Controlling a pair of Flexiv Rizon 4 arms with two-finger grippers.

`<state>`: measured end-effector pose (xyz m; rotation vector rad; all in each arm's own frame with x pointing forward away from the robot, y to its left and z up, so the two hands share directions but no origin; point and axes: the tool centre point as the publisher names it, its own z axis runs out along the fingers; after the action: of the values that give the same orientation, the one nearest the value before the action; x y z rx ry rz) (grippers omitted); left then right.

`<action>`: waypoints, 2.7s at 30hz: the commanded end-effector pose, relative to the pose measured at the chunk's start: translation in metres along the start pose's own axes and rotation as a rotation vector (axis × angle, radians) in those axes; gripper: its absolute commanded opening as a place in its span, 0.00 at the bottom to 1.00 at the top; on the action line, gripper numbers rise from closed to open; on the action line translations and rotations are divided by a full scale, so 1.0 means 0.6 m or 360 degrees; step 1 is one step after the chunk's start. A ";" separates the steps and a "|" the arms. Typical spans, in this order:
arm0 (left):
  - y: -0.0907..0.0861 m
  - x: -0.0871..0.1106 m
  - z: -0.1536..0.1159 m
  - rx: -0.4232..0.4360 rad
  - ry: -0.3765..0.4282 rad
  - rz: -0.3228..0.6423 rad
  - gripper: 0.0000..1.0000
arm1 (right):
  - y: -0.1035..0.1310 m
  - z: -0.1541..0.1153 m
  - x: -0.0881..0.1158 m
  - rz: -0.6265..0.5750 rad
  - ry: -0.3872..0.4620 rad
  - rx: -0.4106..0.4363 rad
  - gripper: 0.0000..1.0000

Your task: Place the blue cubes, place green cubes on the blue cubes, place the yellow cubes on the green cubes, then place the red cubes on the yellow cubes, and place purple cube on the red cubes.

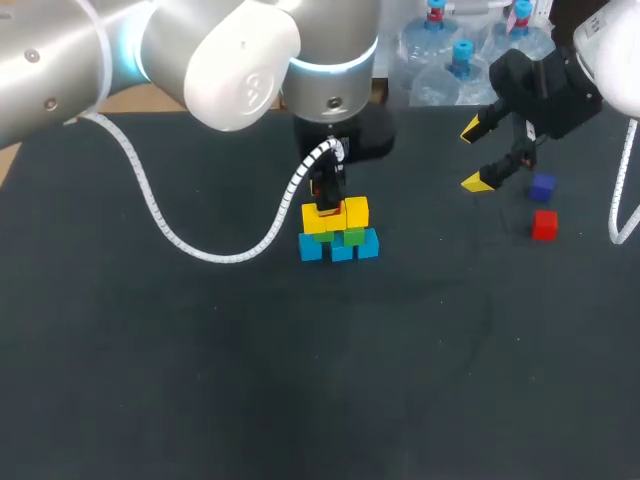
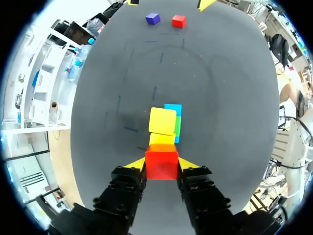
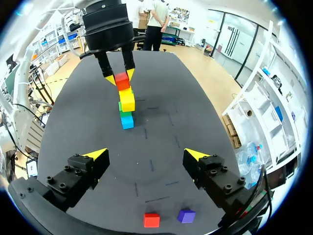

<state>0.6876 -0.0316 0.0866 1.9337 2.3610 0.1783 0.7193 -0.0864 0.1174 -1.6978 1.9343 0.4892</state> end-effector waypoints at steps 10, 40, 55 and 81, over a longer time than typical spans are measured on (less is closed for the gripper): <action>0.003 0.001 0.004 0.0011 -0.0007 -0.0003 0.00 | -0.001 0.001 0.000 -0.0001 -0.0002 0.0000 1.00; 0.019 -0.013 -0.050 -0.0365 -0.0367 0.0121 1.00 | -0.001 0.001 0.000 -0.0001 -0.0002 0.0000 1.00; 0.022 0.008 -0.067 -0.0169 -0.0708 0.0286 1.00 | -0.001 0.001 0.000 -0.0001 -0.0002 0.0000 1.00; -0.006 0.149 -0.076 -0.0292 -0.1164 0.0059 1.00 | -0.001 0.001 0.000 -0.0001 -0.0002 0.0000 1.00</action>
<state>0.6704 0.0423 0.1341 1.6942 1.9606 -0.0699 0.7193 -0.0863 0.1174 -1.6978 1.9343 0.4892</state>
